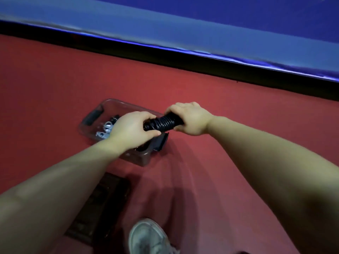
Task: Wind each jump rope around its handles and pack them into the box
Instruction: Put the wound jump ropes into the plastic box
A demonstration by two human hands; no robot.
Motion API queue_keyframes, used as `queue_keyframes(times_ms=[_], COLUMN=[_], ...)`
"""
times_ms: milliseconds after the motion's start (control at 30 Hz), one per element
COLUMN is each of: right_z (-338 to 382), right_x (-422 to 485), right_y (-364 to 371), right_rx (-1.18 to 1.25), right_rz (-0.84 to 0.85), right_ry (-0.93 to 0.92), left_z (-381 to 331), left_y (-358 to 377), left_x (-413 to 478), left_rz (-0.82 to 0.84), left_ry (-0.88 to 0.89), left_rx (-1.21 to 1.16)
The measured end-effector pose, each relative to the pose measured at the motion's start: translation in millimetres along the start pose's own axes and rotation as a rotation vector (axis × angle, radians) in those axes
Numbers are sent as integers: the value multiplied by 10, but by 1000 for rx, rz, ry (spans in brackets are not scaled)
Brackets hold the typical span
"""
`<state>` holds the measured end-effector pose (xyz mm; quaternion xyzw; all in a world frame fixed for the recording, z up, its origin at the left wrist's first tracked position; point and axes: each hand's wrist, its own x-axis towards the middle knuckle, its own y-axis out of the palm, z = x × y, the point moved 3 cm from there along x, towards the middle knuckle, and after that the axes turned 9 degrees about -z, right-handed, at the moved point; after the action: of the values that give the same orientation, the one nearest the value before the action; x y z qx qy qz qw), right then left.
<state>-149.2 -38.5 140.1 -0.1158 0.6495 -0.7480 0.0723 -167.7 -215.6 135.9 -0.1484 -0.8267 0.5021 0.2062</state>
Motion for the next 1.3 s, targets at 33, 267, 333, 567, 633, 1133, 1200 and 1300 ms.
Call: queue_keyframes(times_ms=[33, 267, 333, 567, 633, 1133, 1200, 1300], right_z=[56, 274, 278, 181, 208, 325, 327, 405], right_x=[222, 1162, 1229, 1341, 1363, 1145, 1092, 1011], right_y=[57, 575, 780, 1326, 1378, 1151, 1060, 870], right_rx=[-13, -117, -125, -87, -58, -150, -90, 35], right_rz=[35, 251, 356, 658, 732, 611, 484, 311], right_ry=[-28, -249, -285, -218, -187, 21, 95, 194], left_z=[154, 977, 1061, 988, 937, 889, 850, 950], left_y=[-22, 326, 527, 1043, 1049, 725, 619, 293], left_x=[55, 293, 333, 431, 432, 466, 493, 440], left_rz=[-11, 139, 251, 495, 487, 673, 618, 451], left_ry=[-48, -367, -401, -438, -392, -176, -165, -195], left_rx=[-4, -60, -3, 176, 247, 113, 66, 35])
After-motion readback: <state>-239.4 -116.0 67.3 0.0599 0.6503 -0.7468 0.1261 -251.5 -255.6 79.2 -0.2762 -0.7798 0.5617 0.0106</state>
